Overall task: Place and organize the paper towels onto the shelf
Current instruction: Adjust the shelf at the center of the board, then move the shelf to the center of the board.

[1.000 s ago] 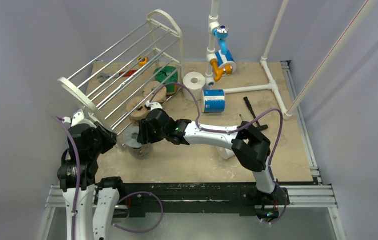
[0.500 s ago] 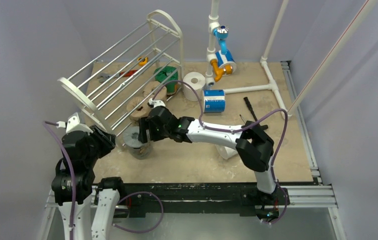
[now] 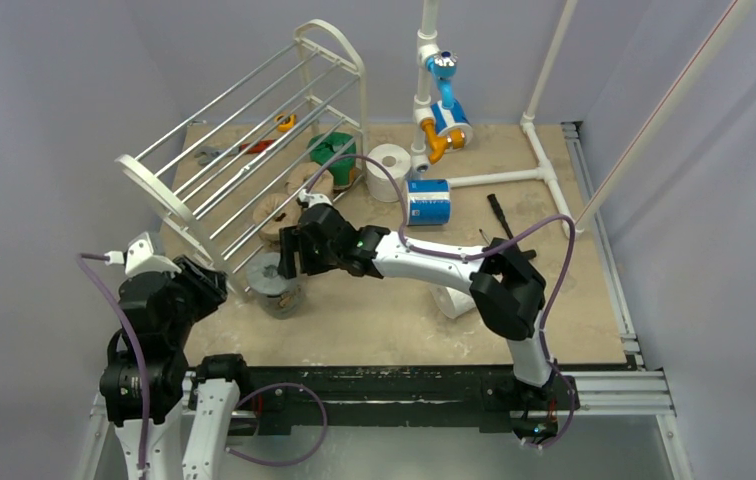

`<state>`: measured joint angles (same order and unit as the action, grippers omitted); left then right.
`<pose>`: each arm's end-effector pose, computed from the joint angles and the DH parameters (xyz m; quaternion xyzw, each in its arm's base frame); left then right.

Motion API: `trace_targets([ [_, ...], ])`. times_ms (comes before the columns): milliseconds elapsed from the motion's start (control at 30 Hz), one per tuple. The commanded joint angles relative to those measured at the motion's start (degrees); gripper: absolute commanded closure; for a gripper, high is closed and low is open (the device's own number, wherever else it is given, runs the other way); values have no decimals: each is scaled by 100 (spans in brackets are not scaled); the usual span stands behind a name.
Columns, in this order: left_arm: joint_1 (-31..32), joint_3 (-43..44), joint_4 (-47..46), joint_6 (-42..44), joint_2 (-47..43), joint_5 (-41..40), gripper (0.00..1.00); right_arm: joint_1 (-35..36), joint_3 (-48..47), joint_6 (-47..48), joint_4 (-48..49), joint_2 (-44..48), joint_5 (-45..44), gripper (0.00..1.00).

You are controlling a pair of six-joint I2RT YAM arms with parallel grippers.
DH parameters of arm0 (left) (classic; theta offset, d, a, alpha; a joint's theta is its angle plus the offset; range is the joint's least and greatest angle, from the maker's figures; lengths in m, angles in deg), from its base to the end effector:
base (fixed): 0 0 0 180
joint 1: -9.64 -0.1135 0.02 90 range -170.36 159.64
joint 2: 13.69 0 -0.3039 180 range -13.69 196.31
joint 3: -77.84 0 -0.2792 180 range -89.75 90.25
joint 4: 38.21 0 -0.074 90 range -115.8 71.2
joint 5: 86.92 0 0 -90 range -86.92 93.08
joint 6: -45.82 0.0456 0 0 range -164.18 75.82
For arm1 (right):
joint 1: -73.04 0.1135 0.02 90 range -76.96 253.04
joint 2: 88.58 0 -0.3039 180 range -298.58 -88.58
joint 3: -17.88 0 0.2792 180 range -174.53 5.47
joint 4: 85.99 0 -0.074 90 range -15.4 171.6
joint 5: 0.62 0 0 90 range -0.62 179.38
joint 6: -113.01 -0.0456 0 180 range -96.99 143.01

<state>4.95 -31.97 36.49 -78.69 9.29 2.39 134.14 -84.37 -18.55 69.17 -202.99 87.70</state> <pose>0.0358 0.0035 0.3818 -0.2897 0.8043 -0.1285 0.5027 0.2496 0.4494 0.2595 -0.1454 0.8830 0.3401 0.2890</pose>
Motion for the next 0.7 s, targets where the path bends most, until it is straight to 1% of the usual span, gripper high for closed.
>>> trace_targets([
  [0,25,232,-27,-52,-91,-284,68,18,2,-26,280,259,2,29],
  [133,28,319,-85,-114,-85,-653,66,25,-79,-19,176,288,29,29],
  [200,29,318,-215,-73,-31,-845,61,25,-44,-19,172,307,21,29],
  [233,27,291,-315,21,-2,-888,57,20,1,-19,204,332,40,29],
  [300,26,202,-485,129,25,-1032,39,25,108,19,233,413,49,28],
  [333,29,119,-671,175,8,-1053,32,27,176,93,258,468,55,27],
  [400,27,-113,-1046,220,-85,-982,23,25,327,165,332,622,75,26],
  [433,27,-257,-1277,236,-118,-922,21,20,407,177,365,735,64,25],
  [500,27,-485,-1615,330,-60,-748,21,25,530,208,376,888,59,25],
  [567,29,-617,-1832,445,57,-778,22,25,634,271,397,1054,74,24],
  [667,27,-784,-2247,720,240,-582,26,25,925,329,511,1333,109,24],
])
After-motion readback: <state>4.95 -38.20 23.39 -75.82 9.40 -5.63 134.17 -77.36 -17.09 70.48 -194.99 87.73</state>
